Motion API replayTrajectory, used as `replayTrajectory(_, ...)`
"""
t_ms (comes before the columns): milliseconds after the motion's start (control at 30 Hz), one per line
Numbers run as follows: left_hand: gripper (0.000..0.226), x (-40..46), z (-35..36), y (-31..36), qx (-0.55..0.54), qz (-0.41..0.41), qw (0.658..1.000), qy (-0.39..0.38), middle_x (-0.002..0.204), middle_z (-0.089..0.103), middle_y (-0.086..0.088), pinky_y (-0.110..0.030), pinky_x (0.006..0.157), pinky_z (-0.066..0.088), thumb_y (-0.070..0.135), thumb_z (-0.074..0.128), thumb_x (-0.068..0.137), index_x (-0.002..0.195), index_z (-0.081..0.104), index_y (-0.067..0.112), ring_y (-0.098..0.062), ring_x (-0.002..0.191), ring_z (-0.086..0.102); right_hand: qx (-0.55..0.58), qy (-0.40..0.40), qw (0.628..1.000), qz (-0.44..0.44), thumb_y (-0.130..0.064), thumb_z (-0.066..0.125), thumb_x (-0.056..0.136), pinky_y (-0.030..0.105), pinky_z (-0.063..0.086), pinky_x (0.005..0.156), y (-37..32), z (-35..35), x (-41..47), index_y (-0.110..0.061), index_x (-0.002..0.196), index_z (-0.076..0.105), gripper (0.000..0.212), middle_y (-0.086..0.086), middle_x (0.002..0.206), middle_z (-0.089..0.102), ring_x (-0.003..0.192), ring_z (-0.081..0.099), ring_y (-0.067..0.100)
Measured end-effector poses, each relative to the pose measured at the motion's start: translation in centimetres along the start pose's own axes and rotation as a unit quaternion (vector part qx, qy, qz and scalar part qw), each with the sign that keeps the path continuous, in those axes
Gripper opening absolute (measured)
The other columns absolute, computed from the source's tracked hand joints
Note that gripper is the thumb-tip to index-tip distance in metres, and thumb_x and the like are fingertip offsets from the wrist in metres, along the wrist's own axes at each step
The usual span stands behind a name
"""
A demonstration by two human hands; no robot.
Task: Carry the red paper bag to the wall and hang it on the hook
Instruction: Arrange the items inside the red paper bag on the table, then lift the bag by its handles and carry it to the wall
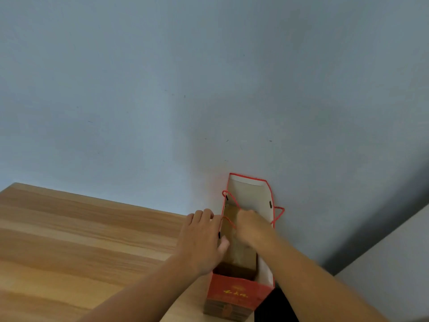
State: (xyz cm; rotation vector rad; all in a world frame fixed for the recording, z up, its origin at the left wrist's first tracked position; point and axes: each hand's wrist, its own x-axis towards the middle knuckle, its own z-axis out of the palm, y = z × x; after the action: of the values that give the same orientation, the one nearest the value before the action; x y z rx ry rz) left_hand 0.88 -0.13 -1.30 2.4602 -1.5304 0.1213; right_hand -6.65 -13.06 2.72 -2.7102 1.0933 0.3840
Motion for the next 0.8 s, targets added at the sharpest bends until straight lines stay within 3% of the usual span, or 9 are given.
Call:
replayTrajectory(100,0.069,1.0,-1.3,1.0,-0.031,-0.016,0.999,0.006,0.126,0.057,0.002,-0.04,0.105,0.041,0.072,0.022,0.09,0.132,0.049,0.024,-0.02,0.114,0.05,0.034,0.104,0.994,-0.02,-0.009,0.061,0.096,0.032,0.044,0.068,-1.2,-7.1,-0.8,-0.005,0.114,0.065,0.019,0.013,0.108,0.069,0.083,0.061,0.028)
replayTrajectory(200,0.088,2.1,-4.0,3.1,-0.146,-0.067,0.987,0.021,0.117,0.057,0.008,-0.04,0.105,0.04,0.091,0.018,0.075,0.127,0.048,0.027,-0.017,0.108,0.052,0.019,0.14,0.989,-0.035,-0.005,0.063,0.093,0.031,0.044,0.066,-3.6,-10.8,-2.2,-0.004,0.111,0.064,0.018,0.012,0.107,0.069,0.082,0.062,0.026)
replayTrajectory(300,0.081,3.1,-6.6,4.5,-0.227,-0.132,0.963,0.056,0.107,0.06,0.006,-0.04,0.101,0.041,0.075,0.026,0.059,0.117,0.053,0.026,-0.019,0.102,0.058,0.028,0.14,0.988,-0.054,0.003,0.059,0.093,0.03,0.044,0.067,-5.9,-12.0,-3.2,-0.001,0.108,0.064,0.016,0.015,0.109,0.07,0.091,0.068,0.03)
replayTrajectory(367,0.054,3.1,-7.6,4.0,-0.254,-0.157,0.95,0.089,0.091,0.06,0.007,-0.039,0.095,0.044,0.064,0.036,0.065,0.099,0.057,0.026,-0.018,0.087,0.06,0.047,0.129,0.988,-0.068,0.001,0.059,0.094,0.03,0.044,0.065,-7.1,-12.8,-3.8,-0.004,0.097,0.06,0.006,0.014,0.104,0.068,0.082,0.063,0.027)
replayTrajectory(433,0.021,2.5,-8.4,2.2,-0.236,-0.163,0.951,0.112,0.064,0.05,0.013,-0.037,0.084,0.046,0.046,0.057,0.079,0.071,0.05,0.028,-0.017,0.068,0.059,0.078,0.113,0.987,-0.08,-0.009,0.063,0.093,0.028,0.042,0.055,-8.0,-13.3,-4.1,-0.008,0.078,0.051,0.02,0.009,0.083,0.061,0.065,0.056,0.02)
replayTrajectory(567,0.03,-0.3,-12.0,-3.6,-0.104,-0.125,0.978,0.127,0.05,0.039,0.008,-0.036,0.061,0.033,0.029,0.064,0.077,0.058,0.041,0.027,-0.017,0.05,0.045,0.129,0.036,0.982,-0.133,-0.015,0.058,0.09,0.028,0.036,0.051,-10.6,-13.5,-4.7,-0.004,0.076,0.055,0.019,0.005,0.065,0.053,0.055,0.046,0.021)
replayTrajectory(633,0.027,-2.7,-14.6,-6.8,-0.062,-0.13,0.983,0.116,0.054,0.044,0.006,-0.035,0.061,0.028,0.029,0.063,0.079,0.059,0.045,0.026,-0.018,0.052,0.043,0.146,-0.001,0.972,-0.183,-0.013,0.056,0.09,0.031,0.035,0.055,-13.0,-12.7,-5.3,-0.001,0.08,0.061,0.017,0.005,0.064,0.05,0.057,0.043,0.022)
replayTrajectory(700,0.013,-5.6,-17.0,-10.4,-0.039,-0.134,0.985,0.103,0.065,0.061,0.004,-0.034,0.065,0.033,0.031,0.063,0.08,0.071,0.065,0.022,-0.018,0.059,0.054,0.124,-0.042,0.961,-0.243,-0.016,0.056,0.091,0.032,0.032,0.053,-16.3,-11.3,-6.2,-0.005,0.073,0.057,0.021,0.003,0.06,0.045,0.054,0.039,0.021)
replayTrajectory(800,0.018,-10.8,-20.6,-15.3,0.022,-0.133,0.99,0.048,0.081,0.073,0.007,-0.028,0.072,0.041,0.035,0.061,0.081,0.089,0.073,0.024,-0.011,0.068,0.061,0.064,-0.026,0.944,-0.322,-0.016,0.059,0.09,0.035,0.043,0.057,-21.9,-8.7,-7.4,-0.006,0.084,0.063,0.012,0.005,0.072,0.059,0.061,0.052,0.023)
